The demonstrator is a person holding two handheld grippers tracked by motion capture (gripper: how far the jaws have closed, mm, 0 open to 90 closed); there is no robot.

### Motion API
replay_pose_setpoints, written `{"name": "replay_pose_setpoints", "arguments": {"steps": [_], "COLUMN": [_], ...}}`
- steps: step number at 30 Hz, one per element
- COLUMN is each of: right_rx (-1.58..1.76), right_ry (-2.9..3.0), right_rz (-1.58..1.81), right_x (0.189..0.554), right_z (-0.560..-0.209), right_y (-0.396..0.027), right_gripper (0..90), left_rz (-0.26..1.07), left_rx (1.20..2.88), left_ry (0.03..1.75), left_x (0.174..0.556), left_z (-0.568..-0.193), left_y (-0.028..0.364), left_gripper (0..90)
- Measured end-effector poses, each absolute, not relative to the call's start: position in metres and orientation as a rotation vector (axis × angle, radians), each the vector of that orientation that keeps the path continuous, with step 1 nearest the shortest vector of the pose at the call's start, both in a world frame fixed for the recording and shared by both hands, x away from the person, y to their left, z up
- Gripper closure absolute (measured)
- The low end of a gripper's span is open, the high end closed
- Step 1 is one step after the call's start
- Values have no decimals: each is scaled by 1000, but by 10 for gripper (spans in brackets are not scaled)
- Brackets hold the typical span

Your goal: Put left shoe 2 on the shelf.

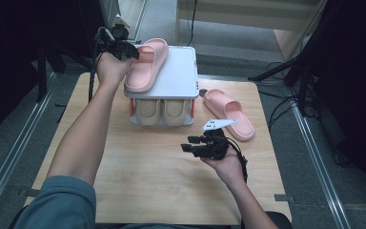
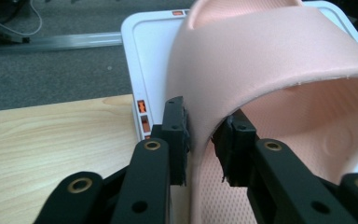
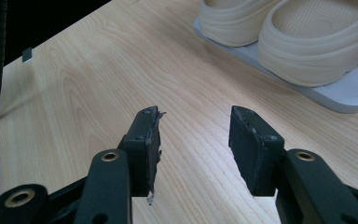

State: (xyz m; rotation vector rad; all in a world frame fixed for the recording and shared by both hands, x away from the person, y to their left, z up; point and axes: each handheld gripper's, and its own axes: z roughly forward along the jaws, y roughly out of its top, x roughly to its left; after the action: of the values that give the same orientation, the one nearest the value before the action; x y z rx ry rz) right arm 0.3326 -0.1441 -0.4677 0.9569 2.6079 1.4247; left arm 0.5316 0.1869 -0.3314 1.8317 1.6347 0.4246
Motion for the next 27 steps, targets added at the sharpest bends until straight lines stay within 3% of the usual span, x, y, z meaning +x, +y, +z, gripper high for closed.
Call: {"name": "replay_pose_setpoints", "arguments": {"steps": [27], "right_rx": [956], "right_ry": [2613], "right_rz": [1410], "right_x": [334], "right_z": [-469], "right_y": [-142], "right_gripper": [534], "left_rz": [366], "left_rx": [1861], "left_ry": [1555], "left_x": [512], "left_z": [-321], "left_y": [193], "left_gripper": [623]}}
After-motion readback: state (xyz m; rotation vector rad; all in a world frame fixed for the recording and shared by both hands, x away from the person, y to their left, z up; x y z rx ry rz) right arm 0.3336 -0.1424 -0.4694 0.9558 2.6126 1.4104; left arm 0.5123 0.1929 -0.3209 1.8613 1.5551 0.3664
